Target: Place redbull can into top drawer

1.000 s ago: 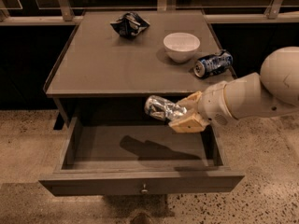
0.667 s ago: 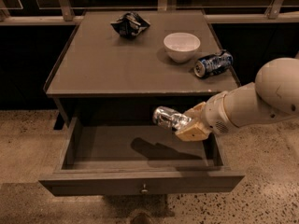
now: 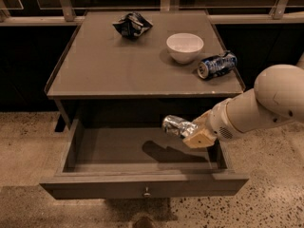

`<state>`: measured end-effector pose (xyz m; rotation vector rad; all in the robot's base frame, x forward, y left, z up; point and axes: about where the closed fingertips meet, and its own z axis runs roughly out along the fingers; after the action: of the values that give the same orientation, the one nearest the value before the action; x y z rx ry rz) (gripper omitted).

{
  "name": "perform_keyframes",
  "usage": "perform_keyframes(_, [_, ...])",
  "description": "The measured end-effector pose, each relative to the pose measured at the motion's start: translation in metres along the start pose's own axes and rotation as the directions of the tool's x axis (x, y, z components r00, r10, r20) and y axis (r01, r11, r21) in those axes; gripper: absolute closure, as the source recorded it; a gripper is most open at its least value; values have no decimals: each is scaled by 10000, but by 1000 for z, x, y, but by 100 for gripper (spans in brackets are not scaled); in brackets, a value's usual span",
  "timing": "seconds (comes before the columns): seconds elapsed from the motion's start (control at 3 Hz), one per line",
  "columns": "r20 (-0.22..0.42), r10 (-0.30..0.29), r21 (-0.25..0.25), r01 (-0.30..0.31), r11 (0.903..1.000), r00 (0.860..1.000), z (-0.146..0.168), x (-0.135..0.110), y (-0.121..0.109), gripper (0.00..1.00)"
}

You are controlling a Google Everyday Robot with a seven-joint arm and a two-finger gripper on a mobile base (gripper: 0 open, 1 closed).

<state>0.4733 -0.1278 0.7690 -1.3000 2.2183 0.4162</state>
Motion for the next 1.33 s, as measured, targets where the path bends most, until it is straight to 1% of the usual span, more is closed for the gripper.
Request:
perform_keyframes(0.33, [200, 504, 207, -509, 9985, 9985, 8, 15, -7, 100])
perform_keyframes(0.67, [394, 988, -155, -982, 9950, 9943, 41, 37, -21, 100])
perform_keyframes(1.0, [288, 1380, -757, -1355, 9879, 9900, 77, 55, -30, 100])
perform_keyframes(1.33, [269, 1442, -853, -1415, 9863, 9892, 82, 58, -30, 81])
